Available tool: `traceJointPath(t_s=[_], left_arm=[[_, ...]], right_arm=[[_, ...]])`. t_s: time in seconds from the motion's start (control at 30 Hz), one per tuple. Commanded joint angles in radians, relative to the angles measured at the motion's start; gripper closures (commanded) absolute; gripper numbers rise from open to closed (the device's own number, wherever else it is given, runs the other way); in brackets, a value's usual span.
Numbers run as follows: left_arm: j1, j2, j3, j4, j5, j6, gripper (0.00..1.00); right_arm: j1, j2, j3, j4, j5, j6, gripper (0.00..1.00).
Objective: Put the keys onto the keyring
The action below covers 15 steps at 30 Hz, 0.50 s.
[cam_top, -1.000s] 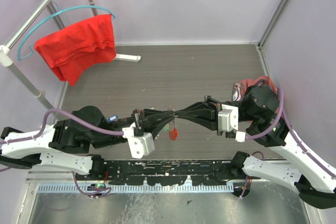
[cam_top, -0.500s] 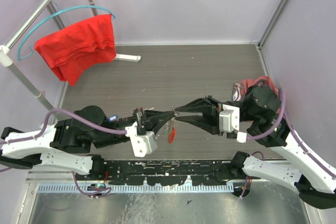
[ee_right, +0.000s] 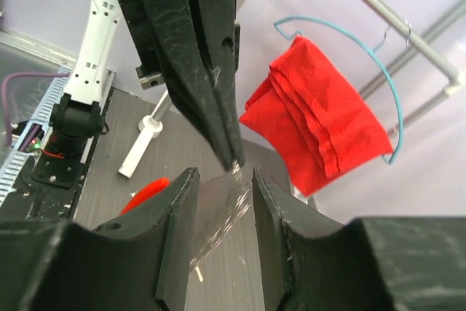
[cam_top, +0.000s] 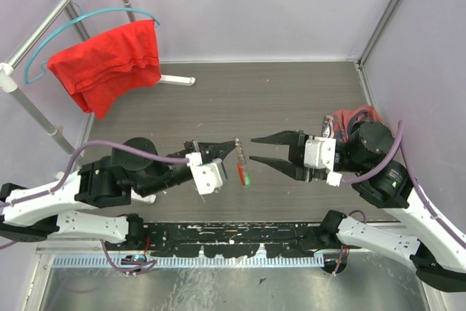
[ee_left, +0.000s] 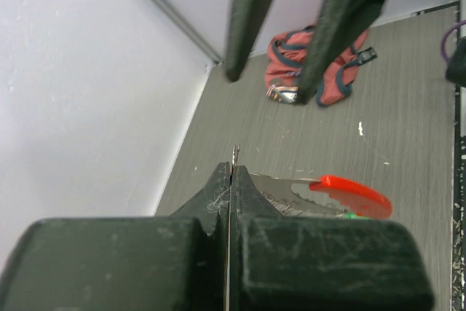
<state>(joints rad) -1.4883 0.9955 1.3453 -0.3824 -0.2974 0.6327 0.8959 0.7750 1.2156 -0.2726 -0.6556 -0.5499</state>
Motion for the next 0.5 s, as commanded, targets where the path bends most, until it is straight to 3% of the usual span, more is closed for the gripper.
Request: traceJointPath(t_s=[0.0, 0.2, 0.37, 0.47], left_arm=[[0.063, -0.038, 0.018, -0.008, -0.009, -0.066, 1.0], [0.122, -0.082, -0.024, -0.046, -0.05, -0.101, 1.0], [0.153, -0.137, -0.06, -0.081, -0.091, -0.14, 1.0], [0.16, -0.157, -0.083, -0.092, -0.124, -0.158, 1.0]], right_arm=[[0.004, -0.04, -0.047, -0.007, 0.16, 0.172, 0.59], [0.004, -0.078, -0.175, -0.025, 0.272, 0.358, 0.6], [0.004, -0.091, -0.245, -0.065, 0.479, 0.563, 0.6], [0.004, -0.052, -0.232, -0.157, 0.598, 0.687, 0.52]])
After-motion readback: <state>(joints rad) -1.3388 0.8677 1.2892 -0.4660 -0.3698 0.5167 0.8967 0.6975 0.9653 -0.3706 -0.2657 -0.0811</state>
